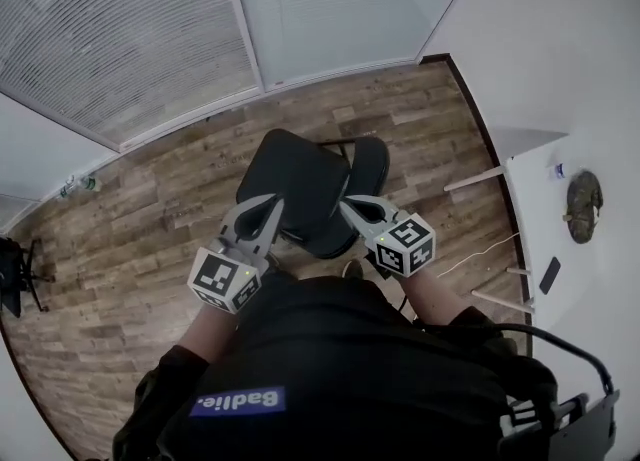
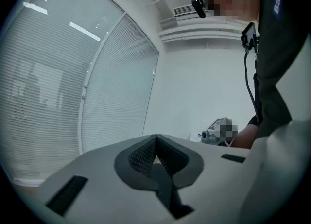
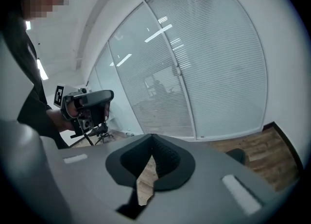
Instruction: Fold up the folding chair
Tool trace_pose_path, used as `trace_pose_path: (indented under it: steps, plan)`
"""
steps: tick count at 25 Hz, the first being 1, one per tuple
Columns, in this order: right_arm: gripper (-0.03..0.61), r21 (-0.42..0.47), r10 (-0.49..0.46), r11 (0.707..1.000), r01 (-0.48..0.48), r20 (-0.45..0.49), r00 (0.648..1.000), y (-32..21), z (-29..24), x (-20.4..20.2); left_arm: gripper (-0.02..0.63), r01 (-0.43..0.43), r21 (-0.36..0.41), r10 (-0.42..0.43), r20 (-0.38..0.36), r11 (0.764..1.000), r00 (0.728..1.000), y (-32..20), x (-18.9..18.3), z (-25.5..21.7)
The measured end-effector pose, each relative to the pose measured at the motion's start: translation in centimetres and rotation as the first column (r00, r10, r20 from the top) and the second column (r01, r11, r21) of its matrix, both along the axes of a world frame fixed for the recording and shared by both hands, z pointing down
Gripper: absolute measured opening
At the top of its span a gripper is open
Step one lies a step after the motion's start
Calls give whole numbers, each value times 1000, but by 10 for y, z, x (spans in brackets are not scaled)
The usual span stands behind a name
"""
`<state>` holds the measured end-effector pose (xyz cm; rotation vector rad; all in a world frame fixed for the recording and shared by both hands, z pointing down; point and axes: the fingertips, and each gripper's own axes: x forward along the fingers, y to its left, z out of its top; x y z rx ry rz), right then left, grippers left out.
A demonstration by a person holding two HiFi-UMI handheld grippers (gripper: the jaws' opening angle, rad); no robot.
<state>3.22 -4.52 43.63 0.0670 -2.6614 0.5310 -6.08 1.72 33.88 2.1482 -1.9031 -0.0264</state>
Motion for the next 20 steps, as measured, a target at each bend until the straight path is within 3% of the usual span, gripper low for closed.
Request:
trace_pose_path:
  steps: [5, 9, 20]
  plan:
    - [2, -7, 135, 991, -136, -59, 989, 6, 14, -41, 5, -113, -4, 113, 4, 994, 994, 5, -60, 20]
    - [2, 0, 198, 980, -199, -93, 976, 11, 20, -58, 5, -191, 0, 191, -2, 982, 982, -8, -81, 27]
    - [2, -18, 314, 947, -320, -145, 938, -35, 40, -10, 5, -246, -79, 236, -122, 966, 964, -42, -56, 59]
